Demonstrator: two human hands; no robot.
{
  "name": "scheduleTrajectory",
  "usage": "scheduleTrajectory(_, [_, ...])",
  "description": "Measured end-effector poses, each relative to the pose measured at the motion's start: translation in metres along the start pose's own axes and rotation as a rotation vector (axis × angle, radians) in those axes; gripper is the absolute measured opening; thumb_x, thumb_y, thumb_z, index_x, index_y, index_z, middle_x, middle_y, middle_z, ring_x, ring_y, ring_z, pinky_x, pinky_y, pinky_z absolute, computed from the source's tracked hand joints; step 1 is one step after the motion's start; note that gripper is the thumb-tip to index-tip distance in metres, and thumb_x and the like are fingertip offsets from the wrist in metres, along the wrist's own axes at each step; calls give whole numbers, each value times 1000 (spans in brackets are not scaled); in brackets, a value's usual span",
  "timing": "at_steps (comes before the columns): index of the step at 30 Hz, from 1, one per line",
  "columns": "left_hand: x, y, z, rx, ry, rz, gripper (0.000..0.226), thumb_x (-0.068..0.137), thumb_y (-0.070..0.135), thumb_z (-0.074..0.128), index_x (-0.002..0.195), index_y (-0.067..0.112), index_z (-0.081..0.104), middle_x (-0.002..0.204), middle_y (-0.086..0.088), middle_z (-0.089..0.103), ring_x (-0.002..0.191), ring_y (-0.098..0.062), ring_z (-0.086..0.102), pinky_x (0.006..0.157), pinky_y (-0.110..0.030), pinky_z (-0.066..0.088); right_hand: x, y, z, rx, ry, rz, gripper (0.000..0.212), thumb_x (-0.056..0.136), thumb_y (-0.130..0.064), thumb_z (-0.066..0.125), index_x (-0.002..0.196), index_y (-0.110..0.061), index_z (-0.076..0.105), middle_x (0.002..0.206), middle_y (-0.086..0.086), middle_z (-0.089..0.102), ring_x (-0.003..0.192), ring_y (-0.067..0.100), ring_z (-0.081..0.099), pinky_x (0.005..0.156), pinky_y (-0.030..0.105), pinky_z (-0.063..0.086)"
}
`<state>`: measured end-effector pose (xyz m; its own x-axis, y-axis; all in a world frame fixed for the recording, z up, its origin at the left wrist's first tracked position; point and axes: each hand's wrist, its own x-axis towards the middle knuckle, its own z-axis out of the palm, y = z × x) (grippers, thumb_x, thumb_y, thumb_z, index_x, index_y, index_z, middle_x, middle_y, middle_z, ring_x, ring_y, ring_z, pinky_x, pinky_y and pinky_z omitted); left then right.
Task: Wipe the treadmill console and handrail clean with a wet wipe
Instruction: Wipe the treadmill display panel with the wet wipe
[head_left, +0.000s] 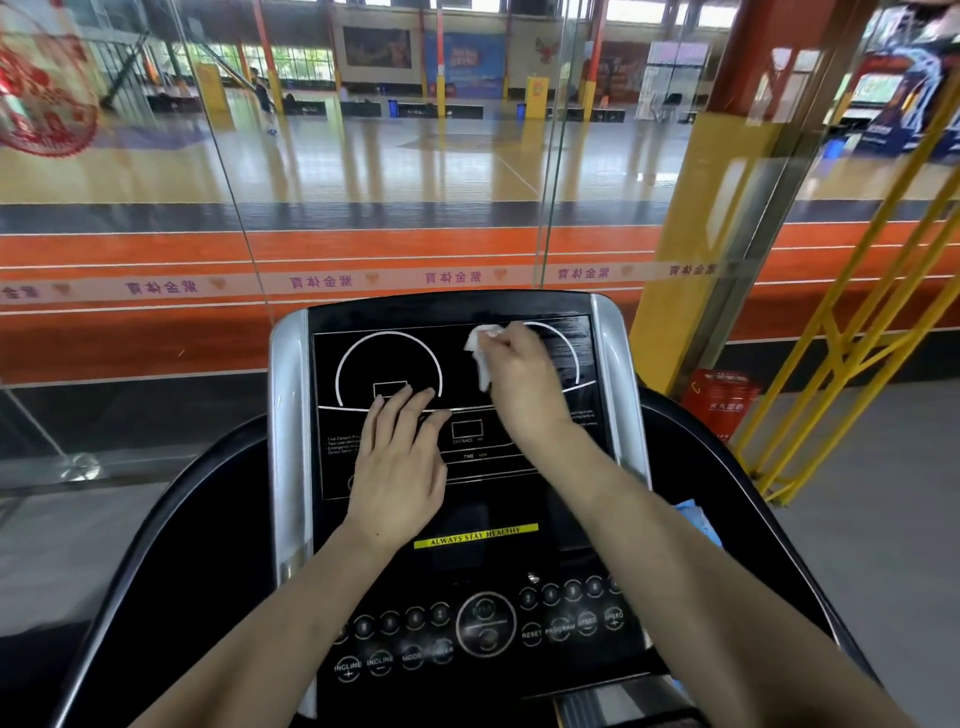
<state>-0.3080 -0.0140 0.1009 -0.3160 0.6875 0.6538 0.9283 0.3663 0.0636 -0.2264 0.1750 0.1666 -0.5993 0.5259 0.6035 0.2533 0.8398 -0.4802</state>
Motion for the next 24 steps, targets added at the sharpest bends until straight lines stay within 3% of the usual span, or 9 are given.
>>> scheduleTrajectory(3, [-4, 0, -1, -7, -11, -15, 51, 89, 15, 50, 140, 13, 52, 154, -10, 44, 152, -34, 32, 128, -55, 18, 3, 49, -39, -68, 141, 153, 29, 93, -39, 54, 74, -17, 58, 58, 1, 50, 54, 26, 45, 65, 55, 46])
scheduleTrajectory(6, [-13, -3, -2, -5, -16, -33, 51, 90, 15, 51, 141, 12, 53, 155, -11, 44, 152, -34, 31, 128, -55, 19, -1, 49, -31, -56, 191, 279, 22, 95, -27, 52, 80, -12, 57, 76, 10, 53, 68, 26, 51, 70, 51, 49])
scheduleTrajectory(9, [-18, -8, -3, 9, -10, -58, 52, 90, 13, 57, 142, 12, 53, 156, -12, 44, 152, -34, 31, 128, -55, 20, -16, -4, 15, 5, 127, 126, 19, 98, -30, 48, 100, -18, 63, 96, -4, 57, 85, 4, 55, 78, 32, 46])
scheduleTrajectory(11, [-18, -10, -4, 15, -5, -47, 52, 90, 12, 57, 142, 11, 53, 156, -12, 44, 152, -34, 31, 128, -55, 19, -27, -22, 23, -161, 87, -86, 19, 92, -14, 61, 109, -15, 69, 101, 1, 59, 91, 16, 54, 73, 34, 44])
scheduleTrajectory(13, [-17, -12, -6, 11, 4, -38, 53, 89, 12, 57, 142, 11, 53, 155, -12, 44, 152, -34, 32, 128, -54, 18, -19, -1, 3, -326, 124, -209, 16, 80, -8, 68, 93, -15, 73, 93, 6, 63, 86, 31, 55, 68, 40, 43])
scheduleTrajectory(15, [-16, -12, -7, -1, 9, -41, 53, 89, 13, 56, 142, 12, 52, 155, -11, 43, 151, -34, 32, 129, -53, 16, -16, 29, -28, -488, 149, -163, 14, 77, -11, 65, 82, -22, 71, 86, 2, 65, 84, 32, 58, 65, 37, 37])
scheduleTrajectory(17, [-15, -11, -7, -6, 8, -44, 54, 88, 13, 57, 142, 13, 51, 156, -11, 43, 151, -34, 32, 129, -53, 16, -21, 57, -50, -570, 224, -1, 20, 80, -7, 66, 92, -21, 74, 85, 4, 65, 83, 33, 57, 65, 35, 30])
scheduleTrajectory(20, [-18, -7, -2, -14, 2, -41, 53, 89, 13, 60, 141, 12, 53, 155, -12, 44, 151, -34, 33, 128, -54, 18, -33, 50, -38, -566, 333, 142, 27, 78, -4, 66, 102, -14, 74, 85, 11, 61, 81, 35, 57, 66, 39, 32])
scheduleTrajectory(24, [-22, -6, 3, 6, -1, -22, 49, 93, 18, 51, 141, 12, 54, 155, -11, 44, 151, -34, 33, 128, -54, 19, -63, 2, 16, -471, 237, -114, 24, 79, -12, 58, 98, -20, 68, 84, 0, 55, 82, 25, 49, 72, 35, 22])
